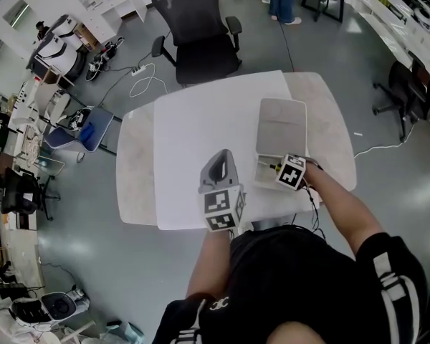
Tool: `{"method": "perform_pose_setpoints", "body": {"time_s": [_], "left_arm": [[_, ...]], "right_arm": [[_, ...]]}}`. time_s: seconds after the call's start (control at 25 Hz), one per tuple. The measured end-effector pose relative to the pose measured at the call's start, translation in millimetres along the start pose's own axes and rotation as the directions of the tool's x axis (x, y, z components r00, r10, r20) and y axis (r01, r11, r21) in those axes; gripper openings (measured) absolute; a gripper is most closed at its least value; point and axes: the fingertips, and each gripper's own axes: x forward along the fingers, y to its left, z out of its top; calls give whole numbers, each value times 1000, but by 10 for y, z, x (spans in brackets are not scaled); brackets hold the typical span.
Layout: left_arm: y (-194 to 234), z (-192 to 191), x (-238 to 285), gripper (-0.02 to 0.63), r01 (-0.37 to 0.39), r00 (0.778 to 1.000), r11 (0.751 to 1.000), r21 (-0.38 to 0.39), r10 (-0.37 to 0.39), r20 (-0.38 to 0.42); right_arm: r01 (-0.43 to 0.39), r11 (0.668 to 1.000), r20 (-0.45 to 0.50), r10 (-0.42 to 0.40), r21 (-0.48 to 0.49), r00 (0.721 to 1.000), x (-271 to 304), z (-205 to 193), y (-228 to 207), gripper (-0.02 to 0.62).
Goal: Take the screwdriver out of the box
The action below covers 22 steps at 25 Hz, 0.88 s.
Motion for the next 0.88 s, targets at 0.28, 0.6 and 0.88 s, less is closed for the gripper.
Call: {"method": "perform_pose_setpoints", "body": {"time_s": [0.28,0.6,0.88], "left_arm": [[-53,58,149,8,29,1000,1000,7,-29,10],[-215,173,321,8,78,997,997,18,-78,17],[-463,224,500,8,150,988,987,50,-151,25]], "right_arm": [[39,983,235,-82,181,969,-557,289,-196,64],[111,904,532,-338,413,776,-1511,641,-660,64],[190,782,627,-598,594,500,-2334,608,-987,64]]}}
